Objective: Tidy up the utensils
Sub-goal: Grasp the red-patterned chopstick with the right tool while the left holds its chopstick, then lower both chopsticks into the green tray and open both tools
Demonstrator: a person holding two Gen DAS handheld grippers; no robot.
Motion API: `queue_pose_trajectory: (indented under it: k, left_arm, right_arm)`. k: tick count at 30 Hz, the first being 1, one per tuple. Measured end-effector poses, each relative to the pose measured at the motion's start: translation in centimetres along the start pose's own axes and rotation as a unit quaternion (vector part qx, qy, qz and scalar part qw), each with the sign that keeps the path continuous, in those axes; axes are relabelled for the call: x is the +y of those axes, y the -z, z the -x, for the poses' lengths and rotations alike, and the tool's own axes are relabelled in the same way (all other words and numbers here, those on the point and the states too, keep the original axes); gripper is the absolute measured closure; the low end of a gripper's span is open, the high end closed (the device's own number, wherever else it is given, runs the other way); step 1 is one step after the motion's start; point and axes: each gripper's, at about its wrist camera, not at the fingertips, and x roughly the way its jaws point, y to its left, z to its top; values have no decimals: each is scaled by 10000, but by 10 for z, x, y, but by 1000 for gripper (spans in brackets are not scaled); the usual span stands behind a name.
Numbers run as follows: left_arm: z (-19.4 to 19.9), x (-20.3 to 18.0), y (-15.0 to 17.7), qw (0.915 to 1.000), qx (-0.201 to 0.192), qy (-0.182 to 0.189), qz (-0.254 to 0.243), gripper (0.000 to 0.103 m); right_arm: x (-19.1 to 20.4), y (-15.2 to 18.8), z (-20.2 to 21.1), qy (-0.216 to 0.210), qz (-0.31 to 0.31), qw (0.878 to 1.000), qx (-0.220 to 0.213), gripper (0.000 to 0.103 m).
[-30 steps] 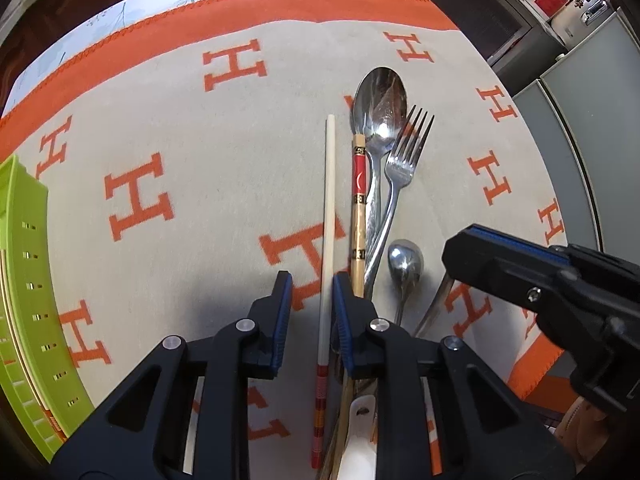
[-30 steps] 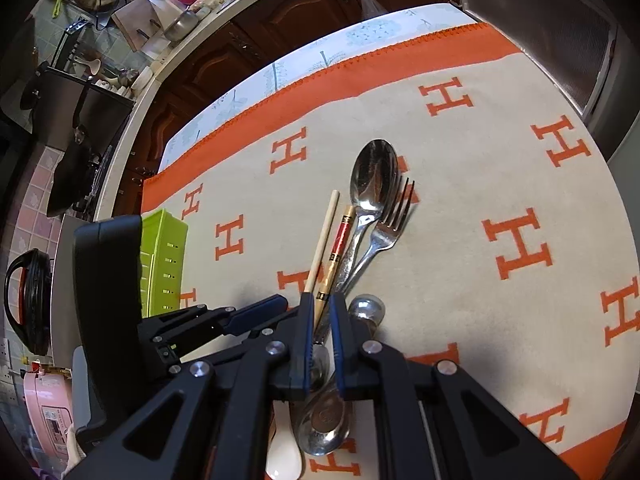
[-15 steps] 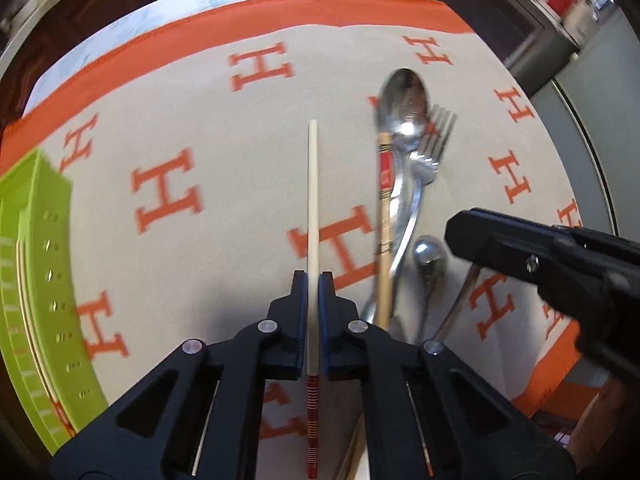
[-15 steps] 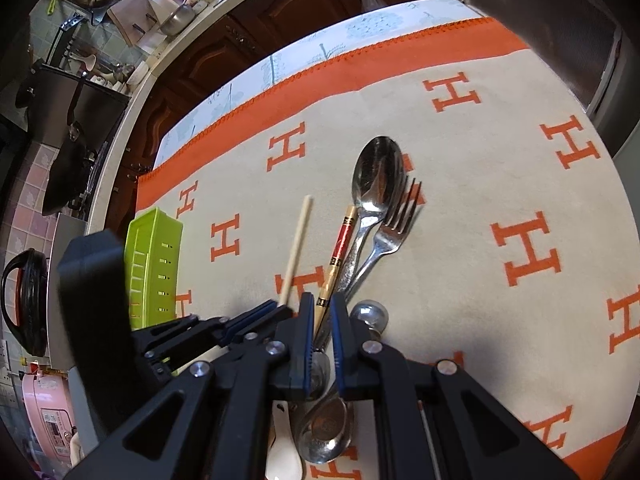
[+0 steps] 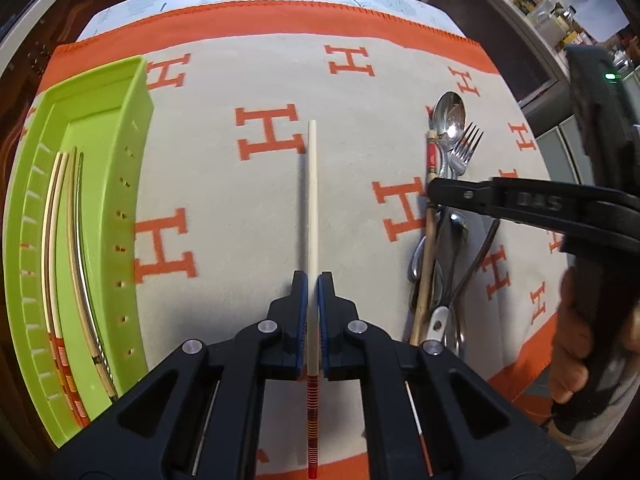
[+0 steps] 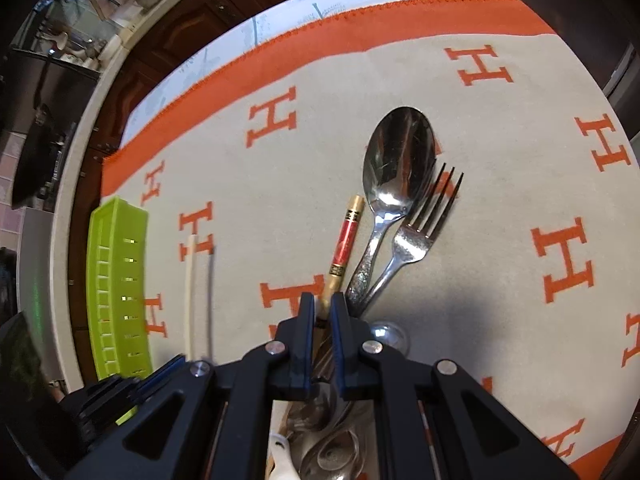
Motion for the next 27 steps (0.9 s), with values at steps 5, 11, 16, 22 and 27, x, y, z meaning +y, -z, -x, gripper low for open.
queue_pose_trajectory:
  k: [5, 11, 16, 22, 27]
  left_arm:
    - [11, 5, 6, 9999, -55, 117, 48, 100]
    - [27, 16, 16, 9995, -177, 190, 168, 100]
    - [53, 28, 25, 9985, -421, 213, 266, 100]
    - [95, 50, 38, 9957, -802, 200, 409, 100]
    - [121, 81, 46, 9923, -1040, 87, 668, 100]
  right_arm:
    - [15, 1, -10, 211, 195, 9996, 44, 91]
    - [39, 8, -17, 466, 498, 9977, -9, 93]
    - [48, 13, -15, 56, 423, 9991, 72, 96]
    - [72, 27, 7, -381, 608, 9974, 13, 97]
    - [104, 35, 26, -819, 859, 9929, 54, 97]
